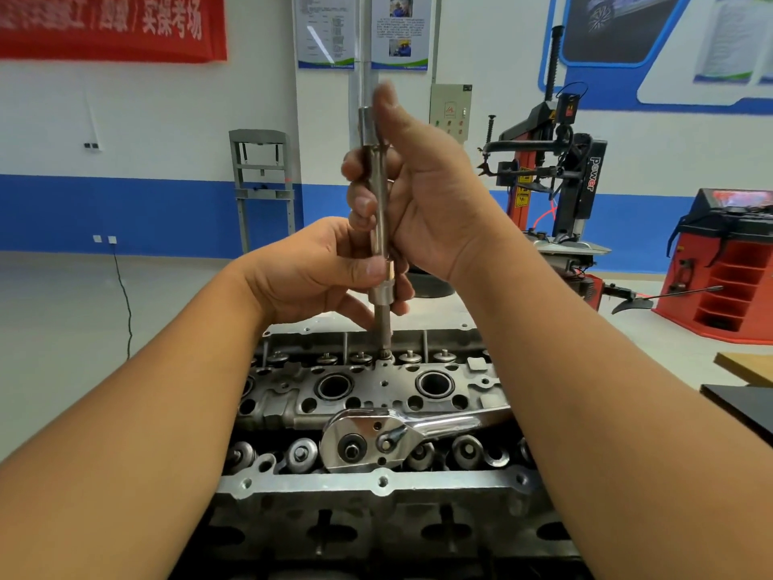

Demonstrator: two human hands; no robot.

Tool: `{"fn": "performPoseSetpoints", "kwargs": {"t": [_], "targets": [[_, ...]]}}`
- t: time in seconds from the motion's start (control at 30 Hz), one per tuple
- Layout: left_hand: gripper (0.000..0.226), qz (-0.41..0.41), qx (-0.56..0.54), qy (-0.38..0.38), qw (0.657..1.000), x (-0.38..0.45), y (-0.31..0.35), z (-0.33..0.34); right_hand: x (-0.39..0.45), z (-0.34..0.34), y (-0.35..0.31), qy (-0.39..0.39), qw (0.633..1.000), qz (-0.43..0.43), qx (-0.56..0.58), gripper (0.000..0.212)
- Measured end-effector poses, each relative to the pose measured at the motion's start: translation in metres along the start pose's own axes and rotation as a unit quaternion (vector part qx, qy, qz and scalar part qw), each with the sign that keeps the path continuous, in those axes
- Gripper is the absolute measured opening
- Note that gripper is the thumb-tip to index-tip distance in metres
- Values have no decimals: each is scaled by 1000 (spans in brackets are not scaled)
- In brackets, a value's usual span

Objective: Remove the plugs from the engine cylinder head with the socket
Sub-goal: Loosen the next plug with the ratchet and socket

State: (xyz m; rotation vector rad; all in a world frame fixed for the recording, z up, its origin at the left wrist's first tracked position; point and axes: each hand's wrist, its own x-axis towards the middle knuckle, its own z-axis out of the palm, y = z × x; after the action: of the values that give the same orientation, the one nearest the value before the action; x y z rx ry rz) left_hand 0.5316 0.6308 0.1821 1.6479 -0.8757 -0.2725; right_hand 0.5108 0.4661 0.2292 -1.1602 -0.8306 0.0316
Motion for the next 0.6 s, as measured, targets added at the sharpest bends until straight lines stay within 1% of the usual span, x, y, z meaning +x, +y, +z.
{"fn": "performPoseSetpoints", "kwargs": {"t": [0.07,0.13,0.2,0.27,0.33,0.4,0.5,0.53,0.6], "targets": [[69,1,12,31,999,2,0,0,0,-1,0,-4,1000,-14,-14,21],[71,-6,2,31,1000,2,0,1,1,-2,0,-3,999,-19,-28,23],[62,-28,-24,-10,999,-1,0,1,1,-1,0,-6,1000,-10,-27,31],[50,-32,-40,-54,997,-3,-1,0,1,-1,0,-10,1000,8,-16,39],[46,-29,-46,-67,996,-4,-2,0,2,-1,1,-11,1000,22,-7,44],[46,-22,-37,-52,998,-3,-2,1,2,-1,1,-13,1000,25,-11,40],[51,-17,-10,-16,1000,0,-1,4,2,-2,1,-5,1000,3,-27,27],[52,-16,-2,-3,1000,0,-1,5,2,-3,2,-5,1000,-1,-27,26],[57,-9,-8,16,1000,0,0,5,2,-3,2,-9,1000,2,-26,30]]}}
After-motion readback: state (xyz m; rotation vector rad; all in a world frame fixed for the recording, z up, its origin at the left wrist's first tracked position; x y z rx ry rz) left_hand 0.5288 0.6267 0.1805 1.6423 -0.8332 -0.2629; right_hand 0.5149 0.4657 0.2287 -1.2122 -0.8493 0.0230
